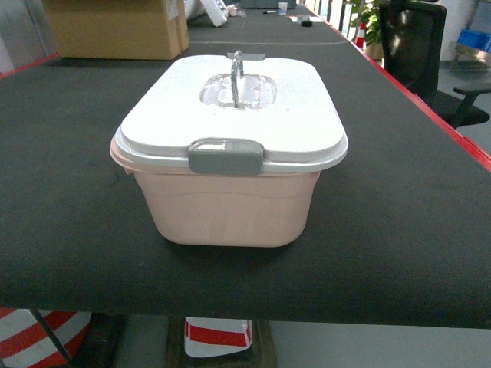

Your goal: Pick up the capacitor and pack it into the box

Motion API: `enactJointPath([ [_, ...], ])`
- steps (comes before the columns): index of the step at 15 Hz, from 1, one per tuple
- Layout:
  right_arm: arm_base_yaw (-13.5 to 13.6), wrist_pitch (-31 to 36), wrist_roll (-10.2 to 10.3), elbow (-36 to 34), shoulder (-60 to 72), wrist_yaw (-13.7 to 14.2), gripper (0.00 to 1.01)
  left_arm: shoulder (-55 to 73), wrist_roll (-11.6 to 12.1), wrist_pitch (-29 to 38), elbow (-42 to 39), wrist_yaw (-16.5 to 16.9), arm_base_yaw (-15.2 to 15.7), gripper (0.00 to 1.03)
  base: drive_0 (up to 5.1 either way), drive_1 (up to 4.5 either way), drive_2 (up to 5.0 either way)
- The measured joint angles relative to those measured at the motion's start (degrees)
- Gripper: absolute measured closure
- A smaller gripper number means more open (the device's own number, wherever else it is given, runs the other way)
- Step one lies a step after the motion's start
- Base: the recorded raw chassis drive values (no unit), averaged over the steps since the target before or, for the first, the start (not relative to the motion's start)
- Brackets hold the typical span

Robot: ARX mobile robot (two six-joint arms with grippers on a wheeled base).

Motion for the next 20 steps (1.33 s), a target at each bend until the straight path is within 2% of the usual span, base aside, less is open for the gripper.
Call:
enactJointPath([
  [20, 0.0, 0.0, 0.0, 0.0, 0.0, 0.02, 0.03, 0.0, 0.0, 0.0, 0.0, 0.0, 0.0, 0.05, 0.0, 0.0, 0.0],
])
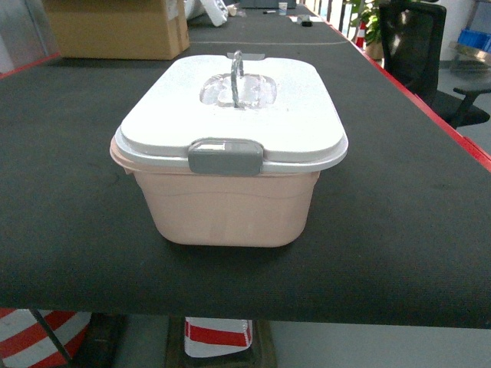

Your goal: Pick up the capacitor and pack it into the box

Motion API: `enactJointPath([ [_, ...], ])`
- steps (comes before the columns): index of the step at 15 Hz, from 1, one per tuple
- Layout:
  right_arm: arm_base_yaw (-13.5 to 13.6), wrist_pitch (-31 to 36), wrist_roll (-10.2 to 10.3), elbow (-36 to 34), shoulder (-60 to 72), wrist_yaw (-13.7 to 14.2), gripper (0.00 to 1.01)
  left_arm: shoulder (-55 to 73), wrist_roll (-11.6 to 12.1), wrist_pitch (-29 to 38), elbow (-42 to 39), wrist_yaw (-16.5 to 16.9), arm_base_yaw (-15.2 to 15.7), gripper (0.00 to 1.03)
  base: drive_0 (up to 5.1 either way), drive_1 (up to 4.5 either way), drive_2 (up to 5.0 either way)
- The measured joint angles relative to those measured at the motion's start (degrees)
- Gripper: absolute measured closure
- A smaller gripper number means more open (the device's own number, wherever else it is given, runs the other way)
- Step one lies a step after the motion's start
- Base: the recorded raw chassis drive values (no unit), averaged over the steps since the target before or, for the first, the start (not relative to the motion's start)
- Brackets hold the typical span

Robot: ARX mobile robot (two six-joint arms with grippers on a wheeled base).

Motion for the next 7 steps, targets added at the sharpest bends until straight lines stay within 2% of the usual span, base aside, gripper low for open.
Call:
enactJointPath([
  [7, 0.0, 0.0, 0.02, 0.0, 0.0, -0.02, 0.03, 0.0, 0.0, 0.0, 0.0, 0.0, 0.0, 0.05, 0.0, 0.0, 0.0],
])
